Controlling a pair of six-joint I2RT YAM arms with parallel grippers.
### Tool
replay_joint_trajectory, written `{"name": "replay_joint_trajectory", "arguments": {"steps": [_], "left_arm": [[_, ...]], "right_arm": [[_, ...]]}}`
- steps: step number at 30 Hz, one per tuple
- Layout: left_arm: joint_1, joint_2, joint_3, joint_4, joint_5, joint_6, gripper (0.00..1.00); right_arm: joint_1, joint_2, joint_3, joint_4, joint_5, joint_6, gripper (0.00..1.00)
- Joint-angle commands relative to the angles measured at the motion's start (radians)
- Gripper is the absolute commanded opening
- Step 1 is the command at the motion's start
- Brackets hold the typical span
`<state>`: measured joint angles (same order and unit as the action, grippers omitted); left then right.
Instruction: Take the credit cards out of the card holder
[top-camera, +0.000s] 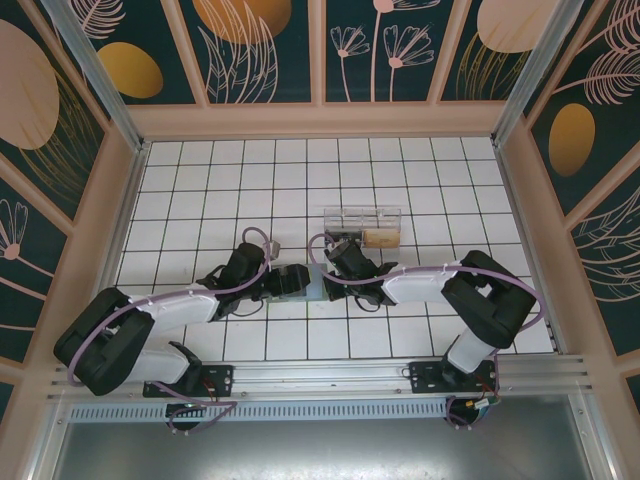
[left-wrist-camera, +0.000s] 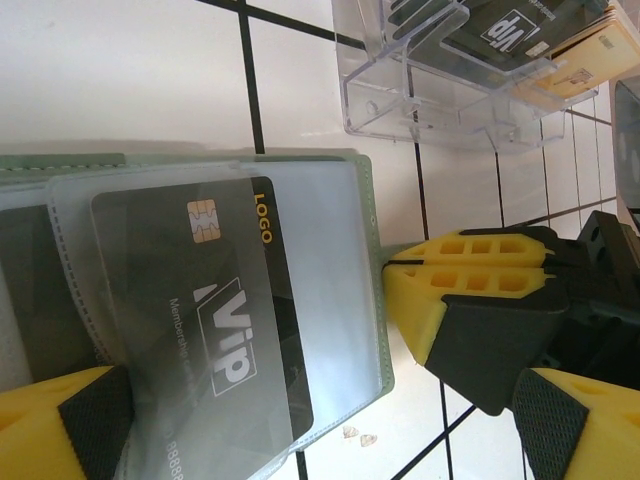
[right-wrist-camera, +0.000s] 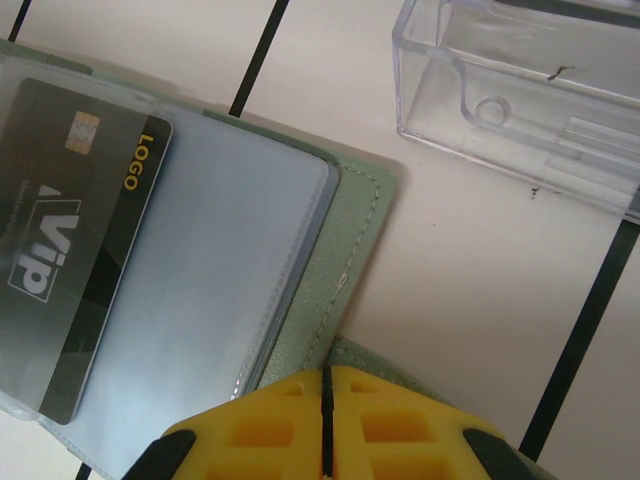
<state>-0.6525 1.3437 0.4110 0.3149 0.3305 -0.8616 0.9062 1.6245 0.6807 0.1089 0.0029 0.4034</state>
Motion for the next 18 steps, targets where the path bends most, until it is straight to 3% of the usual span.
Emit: {"name": "replay_joint_trajectory", "arguments": {"steps": [1, 12, 18], "left_arm": [[-0.001, -0.01, -0.003, 0.024, 0.02, -0.005, 0.98], [0.0, -0.138, 0.018, -0.185, -0.178, 0.041, 0.97], [0.002, -0.137, 0.016, -0.194, -0.227, 0.035, 0.67]], "right_arm": [[0.017, 0.025, -0.001, -0.051, -0.006, 0.018, 0.1], [0.018, -0.078, 0.021, -0.025, 0.017, 0.077, 0.11], [0.018, -0.095, 0.037, 0.057, -0.073, 0.166, 0.15]]}}
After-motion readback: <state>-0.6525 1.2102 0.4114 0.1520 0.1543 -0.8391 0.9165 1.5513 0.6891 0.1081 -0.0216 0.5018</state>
